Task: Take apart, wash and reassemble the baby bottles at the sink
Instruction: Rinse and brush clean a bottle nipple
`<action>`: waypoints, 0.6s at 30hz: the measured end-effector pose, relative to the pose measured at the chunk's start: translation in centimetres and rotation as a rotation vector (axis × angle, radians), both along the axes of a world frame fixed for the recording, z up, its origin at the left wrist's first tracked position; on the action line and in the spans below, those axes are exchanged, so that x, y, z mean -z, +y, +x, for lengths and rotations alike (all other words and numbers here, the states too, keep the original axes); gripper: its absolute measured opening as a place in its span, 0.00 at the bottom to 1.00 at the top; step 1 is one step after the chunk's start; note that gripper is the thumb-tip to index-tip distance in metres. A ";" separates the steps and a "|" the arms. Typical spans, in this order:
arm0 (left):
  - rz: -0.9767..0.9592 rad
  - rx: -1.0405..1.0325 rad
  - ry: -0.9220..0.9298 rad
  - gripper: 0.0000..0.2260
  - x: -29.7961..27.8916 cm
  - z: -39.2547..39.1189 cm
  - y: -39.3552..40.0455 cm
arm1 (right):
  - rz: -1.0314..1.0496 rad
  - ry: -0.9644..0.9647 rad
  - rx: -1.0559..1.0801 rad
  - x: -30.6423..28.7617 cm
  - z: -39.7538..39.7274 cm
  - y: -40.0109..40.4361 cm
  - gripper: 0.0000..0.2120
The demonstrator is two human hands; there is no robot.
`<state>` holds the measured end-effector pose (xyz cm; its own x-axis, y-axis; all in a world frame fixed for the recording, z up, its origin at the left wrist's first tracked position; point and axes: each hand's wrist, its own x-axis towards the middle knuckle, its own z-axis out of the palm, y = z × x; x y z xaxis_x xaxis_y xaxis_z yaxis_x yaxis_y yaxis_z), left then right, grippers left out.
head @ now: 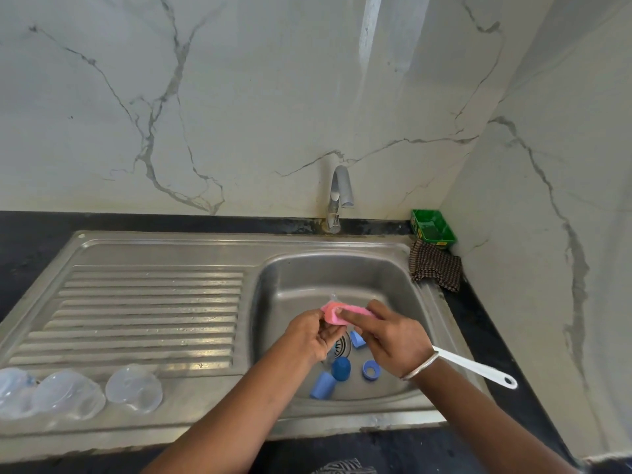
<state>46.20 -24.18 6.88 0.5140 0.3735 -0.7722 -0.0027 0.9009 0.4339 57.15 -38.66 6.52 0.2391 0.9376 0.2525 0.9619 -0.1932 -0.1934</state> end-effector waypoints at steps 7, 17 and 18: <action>0.078 0.096 -0.005 0.08 0.1 -0.7 0.4 | 0.025 0.156 0.140 0.5 2.2 -0.5 0.23; 0.094 0.018 0.015 0.05 -0.3 0.1 0.3 | 0.087 0.491 0.082 -0.1 -0.2 2.2 0.21; 0.089 0.012 0.012 0.05 -0.3 0.1 0.3 | 0.084 0.487 0.065 0.1 -0.2 1.8 0.21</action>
